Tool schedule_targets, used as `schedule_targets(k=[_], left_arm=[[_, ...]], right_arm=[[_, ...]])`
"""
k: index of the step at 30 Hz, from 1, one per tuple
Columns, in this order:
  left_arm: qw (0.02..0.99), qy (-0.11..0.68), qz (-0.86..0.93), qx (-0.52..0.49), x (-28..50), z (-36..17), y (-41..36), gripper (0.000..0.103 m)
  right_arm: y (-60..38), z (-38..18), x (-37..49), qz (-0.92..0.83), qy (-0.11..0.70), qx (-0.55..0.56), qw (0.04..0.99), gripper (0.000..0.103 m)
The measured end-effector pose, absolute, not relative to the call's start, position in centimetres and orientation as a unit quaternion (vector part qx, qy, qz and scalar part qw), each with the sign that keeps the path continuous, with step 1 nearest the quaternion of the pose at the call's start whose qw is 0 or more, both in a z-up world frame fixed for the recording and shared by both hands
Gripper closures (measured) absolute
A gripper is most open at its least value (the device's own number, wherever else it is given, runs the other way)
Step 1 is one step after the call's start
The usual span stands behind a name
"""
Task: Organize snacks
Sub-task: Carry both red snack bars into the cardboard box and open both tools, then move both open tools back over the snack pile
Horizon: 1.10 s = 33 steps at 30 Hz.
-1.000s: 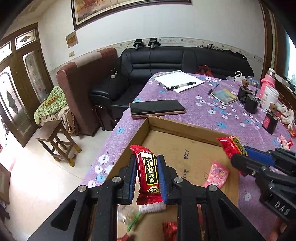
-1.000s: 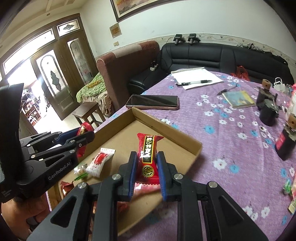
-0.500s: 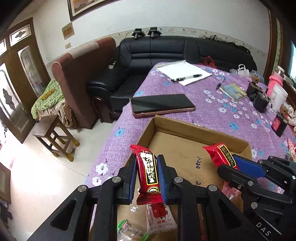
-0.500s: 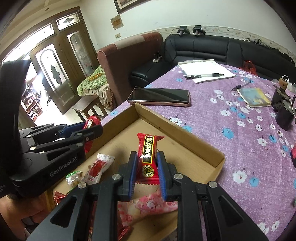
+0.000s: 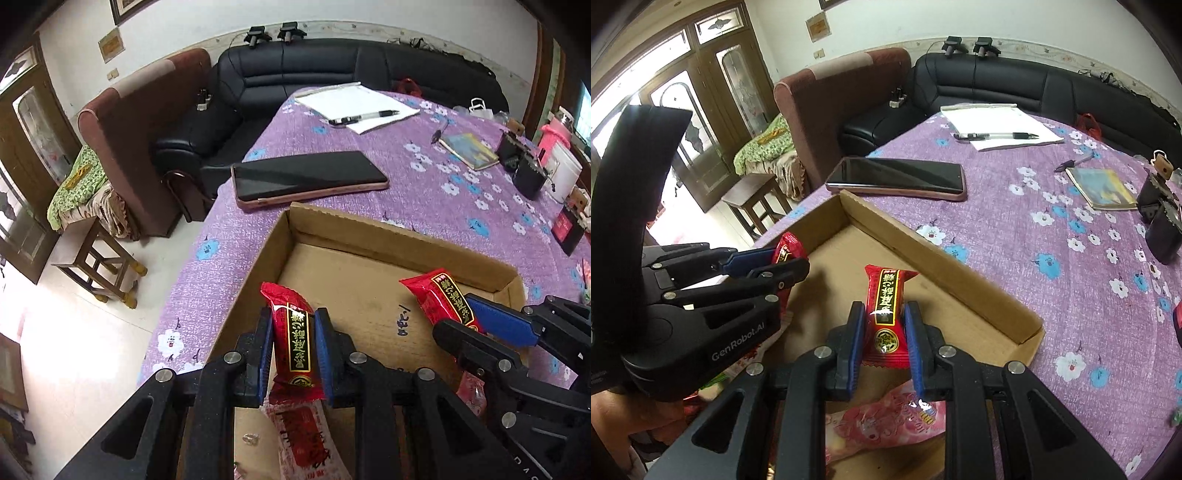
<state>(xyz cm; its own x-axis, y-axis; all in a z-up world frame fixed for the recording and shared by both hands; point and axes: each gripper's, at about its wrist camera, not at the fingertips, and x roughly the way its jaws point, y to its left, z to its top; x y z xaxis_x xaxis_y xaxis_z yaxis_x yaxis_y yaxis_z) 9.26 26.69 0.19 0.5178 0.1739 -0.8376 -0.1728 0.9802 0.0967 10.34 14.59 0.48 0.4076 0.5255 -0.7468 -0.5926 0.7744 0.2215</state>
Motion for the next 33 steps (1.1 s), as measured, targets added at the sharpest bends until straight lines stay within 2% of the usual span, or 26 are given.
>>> schedule_targets(k=[4, 5, 6, 9, 12, 14, 16, 20, 23, 24, 26, 29, 31, 33], left_arm=[[0.865, 0.492, 0.101, -0.003, 9.7, -0.3, 26.9, 0.076], [0.864, 0.493, 0.105, -0.005, 9.7, -0.4, 27.0, 0.071], [0.862, 0.495, 0.108, -0.009, 9.8, -0.5, 27.2, 0.060], [0.863, 0.495, 0.092, -0.036, 9.7, -0.4, 27.6, 0.043], [0.868, 0.486, 0.092, -0.026, 9.3, -0.1, 26.9, 0.031], [0.875, 0.473, 0.100, -0.019, 8.8, 0.5, 26.5, 0.028], [0.880, 0.463, 0.103, -0.026, 8.1, 1.0, 26.6, 0.028], [0.893, 0.435, 0.107, -0.037, 6.2, 2.6, 26.4, 0.028], [0.905, 0.411, 0.107, -0.042, 4.4, 4.0, 25.7, 0.028], [0.907, 0.404, 0.108, -0.043, 3.9, 4.5, 25.4, 0.025], [0.915, 0.385, 0.108, -0.043, 2.7, 5.7, 24.5, 0.018], [0.926, 0.361, 0.102, -0.036, 1.3, 7.3, 22.7, 0.016], [0.931, 0.350, 0.099, -0.029, 0.4, 8.2, 21.4, 0.014], [0.936, 0.340, 0.092, -0.022, -0.3, 8.9, 20.0, 0.011]], right_arm=[[14.8, 0.0, 10.5, 0.331, 0.438, -0.040, 0.835, 0.081], [14.9, -0.2, 10.5, 0.331, 0.439, -0.039, 0.834, 0.081], [14.9, -0.2, 10.4, 0.330, 0.439, -0.039, 0.835, 0.081], [14.8, -0.1, 10.3, 0.329, 0.436, -0.041, 0.837, 0.081], [13.8, 0.5, 10.1, 0.323, 0.431, -0.035, 0.842, 0.080], [12.7, 1.1, 9.9, 0.316, 0.424, -0.030, 0.848, 0.075], [11.5, 1.8, 9.6, 0.309, 0.416, -0.027, 0.855, 0.063], [8.6, 3.4, 8.5, 0.298, 0.399, -0.018, 0.867, 0.060], [5.9, 4.7, 7.0, 0.290, 0.381, -0.007, 0.878, 0.047], [5.2, 5.1, 6.6, 0.290, 0.374, -0.004, 0.881, 0.041], [3.5, 6.0, 5.4, 0.282, 0.357, 0.002, 0.891, 0.039], [1.3, 7.0, 3.5, 0.277, 0.342, 0.005, 0.898, 0.038], [-0.3, 7.4, 2.2, 0.263, 0.334, -0.002, 0.905, 0.030], [-1.7, 7.6, 1.3, 0.251, 0.327, -0.002, 0.911, 0.029]])
